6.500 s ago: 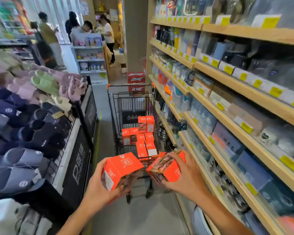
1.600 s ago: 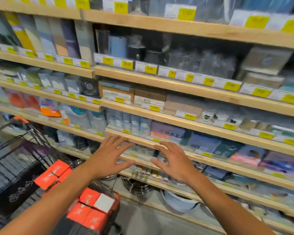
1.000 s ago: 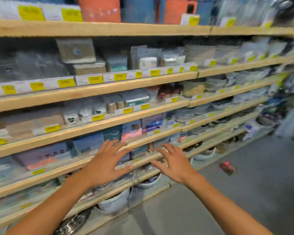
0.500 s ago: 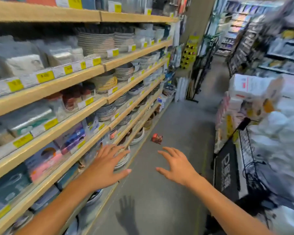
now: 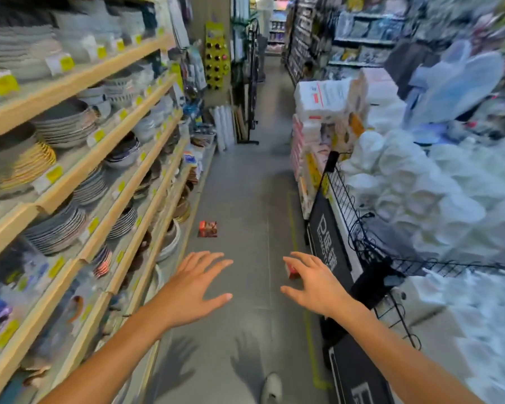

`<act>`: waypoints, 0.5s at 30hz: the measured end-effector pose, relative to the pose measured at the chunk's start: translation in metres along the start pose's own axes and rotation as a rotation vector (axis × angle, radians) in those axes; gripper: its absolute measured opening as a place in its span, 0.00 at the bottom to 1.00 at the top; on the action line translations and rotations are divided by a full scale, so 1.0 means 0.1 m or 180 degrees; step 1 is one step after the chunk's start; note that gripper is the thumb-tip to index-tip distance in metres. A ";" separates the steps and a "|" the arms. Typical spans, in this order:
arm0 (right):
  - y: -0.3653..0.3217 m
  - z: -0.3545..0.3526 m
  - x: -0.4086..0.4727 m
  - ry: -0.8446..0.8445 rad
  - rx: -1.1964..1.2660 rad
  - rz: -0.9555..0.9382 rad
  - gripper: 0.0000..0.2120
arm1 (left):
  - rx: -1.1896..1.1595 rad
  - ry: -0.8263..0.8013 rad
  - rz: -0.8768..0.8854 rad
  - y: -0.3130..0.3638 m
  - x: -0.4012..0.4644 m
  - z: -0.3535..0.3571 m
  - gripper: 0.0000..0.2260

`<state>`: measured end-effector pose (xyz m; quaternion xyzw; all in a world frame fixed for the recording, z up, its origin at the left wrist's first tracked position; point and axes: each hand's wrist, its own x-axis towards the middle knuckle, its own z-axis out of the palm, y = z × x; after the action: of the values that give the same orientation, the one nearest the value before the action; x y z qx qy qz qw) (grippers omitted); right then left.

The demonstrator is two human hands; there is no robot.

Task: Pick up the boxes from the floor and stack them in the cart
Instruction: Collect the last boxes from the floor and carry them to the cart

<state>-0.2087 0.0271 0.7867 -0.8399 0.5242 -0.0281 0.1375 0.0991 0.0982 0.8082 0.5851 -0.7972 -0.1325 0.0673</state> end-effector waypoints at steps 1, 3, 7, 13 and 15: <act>0.08 0.01 0.08 -0.0033 0.0031 0.0031 0.36 | 0.0025 -0.0026 0.0032 -0.01 0.14 -0.01 0.32; 0.31 0.03 0.32 -0.0053 0.0117 0.0083 0.37 | 0.0086 -0.0073 0.0097 -0.04 0.51 -0.01 0.32; 0.73 -0.06 0.88 -0.0012 0.0326 0.0168 0.37 | 0.0204 -0.0098 0.0151 -0.10 1.30 -0.06 0.32; 1.30 -0.27 1.64 -0.0047 0.0416 0.0162 0.37 | 0.0178 -0.0174 0.0099 -0.23 2.28 -0.06 0.32; 1.46 -0.31 1.84 -0.0043 0.0478 0.0215 0.36 | 0.0159 -0.0213 0.0094 -0.32 2.54 -0.04 0.32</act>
<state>-0.2592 -0.2028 0.7603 -0.8093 0.5478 -0.0570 0.2045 0.0518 -0.1527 0.7903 0.5700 -0.8106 -0.1311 0.0279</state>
